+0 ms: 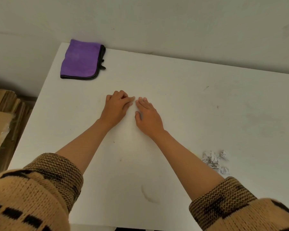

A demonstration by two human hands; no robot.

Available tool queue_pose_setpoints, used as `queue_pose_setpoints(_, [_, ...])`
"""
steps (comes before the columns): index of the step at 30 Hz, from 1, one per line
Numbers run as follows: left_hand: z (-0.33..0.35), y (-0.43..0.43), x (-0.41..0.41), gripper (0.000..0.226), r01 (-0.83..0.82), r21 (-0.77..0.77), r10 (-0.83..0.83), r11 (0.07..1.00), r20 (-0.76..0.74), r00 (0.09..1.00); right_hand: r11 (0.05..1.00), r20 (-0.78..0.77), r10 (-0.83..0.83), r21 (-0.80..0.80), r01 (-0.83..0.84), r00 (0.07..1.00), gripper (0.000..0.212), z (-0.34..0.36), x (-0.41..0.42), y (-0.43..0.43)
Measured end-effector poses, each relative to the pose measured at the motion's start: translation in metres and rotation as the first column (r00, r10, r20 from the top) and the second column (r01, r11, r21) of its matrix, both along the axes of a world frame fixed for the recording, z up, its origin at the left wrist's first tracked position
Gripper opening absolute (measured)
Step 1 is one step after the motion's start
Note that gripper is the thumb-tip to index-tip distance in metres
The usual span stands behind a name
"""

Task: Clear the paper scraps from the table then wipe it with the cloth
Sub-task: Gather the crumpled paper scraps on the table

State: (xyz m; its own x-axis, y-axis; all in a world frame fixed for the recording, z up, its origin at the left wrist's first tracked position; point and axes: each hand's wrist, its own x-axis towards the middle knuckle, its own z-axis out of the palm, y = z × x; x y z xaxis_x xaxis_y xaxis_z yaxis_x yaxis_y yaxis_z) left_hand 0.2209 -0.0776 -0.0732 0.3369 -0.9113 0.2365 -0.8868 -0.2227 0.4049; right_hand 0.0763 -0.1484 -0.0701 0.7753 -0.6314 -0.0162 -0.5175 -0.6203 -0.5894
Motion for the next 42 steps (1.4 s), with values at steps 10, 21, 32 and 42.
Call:
queue_pose_setpoints(10, [0.008,-0.013,0.006,0.011,0.012,0.043,-0.012,0.999,-0.002,1.000,1.000,-0.011,-0.002,0.014,0.002,1.000,0.048,0.001,0.001,0.001])
queue_pose_setpoints(21, [0.008,-0.023,-0.002,0.008,-0.091,0.101,0.097,0.991,-0.050,0.994,0.999,0.007,-0.006,0.036,0.006,1.000,0.048,0.003,0.000,0.001])
queue_pose_setpoints(32, [0.008,-0.015,0.004,0.011,-0.049,0.026,0.049,0.998,-0.003,0.999,0.999,0.022,0.004,0.044,-0.005,1.000,0.048,0.001,-0.002,0.000])
queue_pose_setpoints(42, [0.007,-0.026,-0.013,0.036,-0.057,0.178,0.005,0.982,0.279,0.960,0.998,0.037,-0.013,0.068,0.011,0.999,0.048,0.001,-0.001,0.001])
